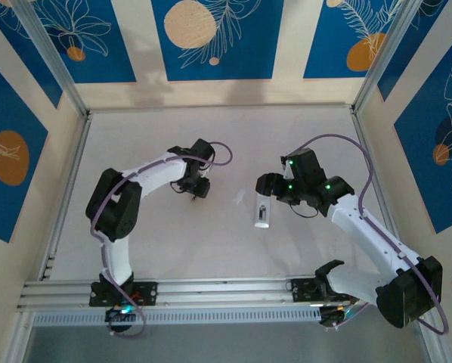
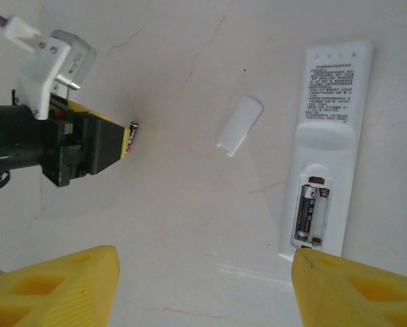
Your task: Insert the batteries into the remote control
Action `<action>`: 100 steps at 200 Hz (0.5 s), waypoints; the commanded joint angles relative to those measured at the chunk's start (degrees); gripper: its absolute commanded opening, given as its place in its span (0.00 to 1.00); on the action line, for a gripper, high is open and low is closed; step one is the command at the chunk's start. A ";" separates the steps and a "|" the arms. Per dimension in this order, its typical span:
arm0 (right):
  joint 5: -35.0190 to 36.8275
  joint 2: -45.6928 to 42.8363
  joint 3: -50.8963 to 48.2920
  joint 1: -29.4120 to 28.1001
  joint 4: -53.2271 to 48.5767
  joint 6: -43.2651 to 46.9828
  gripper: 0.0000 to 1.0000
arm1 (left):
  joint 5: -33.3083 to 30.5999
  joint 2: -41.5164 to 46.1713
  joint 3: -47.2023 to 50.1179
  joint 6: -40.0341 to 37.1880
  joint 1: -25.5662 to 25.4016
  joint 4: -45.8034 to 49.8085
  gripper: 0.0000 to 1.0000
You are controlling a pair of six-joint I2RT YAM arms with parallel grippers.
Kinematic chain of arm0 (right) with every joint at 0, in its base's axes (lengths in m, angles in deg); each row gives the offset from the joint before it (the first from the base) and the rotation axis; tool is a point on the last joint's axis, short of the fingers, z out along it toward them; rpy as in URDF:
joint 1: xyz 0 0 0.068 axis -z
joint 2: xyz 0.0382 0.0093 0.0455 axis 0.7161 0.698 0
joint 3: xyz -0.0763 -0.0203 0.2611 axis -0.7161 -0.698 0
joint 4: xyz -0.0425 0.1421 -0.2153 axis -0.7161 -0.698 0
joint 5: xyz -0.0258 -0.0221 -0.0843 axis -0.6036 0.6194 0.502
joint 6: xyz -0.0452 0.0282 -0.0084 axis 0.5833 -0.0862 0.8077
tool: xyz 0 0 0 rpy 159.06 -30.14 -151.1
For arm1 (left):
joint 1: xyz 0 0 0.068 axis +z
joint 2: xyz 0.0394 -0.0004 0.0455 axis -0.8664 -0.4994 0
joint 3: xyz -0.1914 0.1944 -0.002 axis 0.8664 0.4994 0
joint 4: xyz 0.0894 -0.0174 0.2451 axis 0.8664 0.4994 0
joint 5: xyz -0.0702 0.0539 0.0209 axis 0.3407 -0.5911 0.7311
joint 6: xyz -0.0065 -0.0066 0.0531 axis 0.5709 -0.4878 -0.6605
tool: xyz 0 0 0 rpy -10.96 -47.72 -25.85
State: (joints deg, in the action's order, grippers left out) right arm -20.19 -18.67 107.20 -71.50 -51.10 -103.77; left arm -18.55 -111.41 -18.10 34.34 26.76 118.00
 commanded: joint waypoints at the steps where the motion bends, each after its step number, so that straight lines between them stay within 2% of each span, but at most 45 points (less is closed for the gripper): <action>1: -1.58 -0.32 -0.16 0.68 -1.34 0.28 0.69 | 2.30 -2.38 -1.85 -0.63 1.03 2.35 0.35; 13: -0.75 -0.32 -0.07 0.94 -1.69 -0.06 0.69 | 2.47 -3.24 -2.30 -0.54 1.21 3.03 0.30; 58: -1.43 -0.23 0.22 2.03 -1.37 -0.91 0.69 | 2.29 -5.53 -1.87 0.28 1.23 3.54 0.25; 100: -0.74 -0.57 1.44 2.09 -2.49 -2.04 0.69 | 0.98 -2.42 0.41 5.11 1.21 2.09 0.10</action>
State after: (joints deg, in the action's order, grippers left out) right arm -20.17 -18.67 107.20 -69.70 -51.82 -104.45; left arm -17.30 -115.69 -19.04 35.65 27.51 119.51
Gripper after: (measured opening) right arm 0.686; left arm 0.142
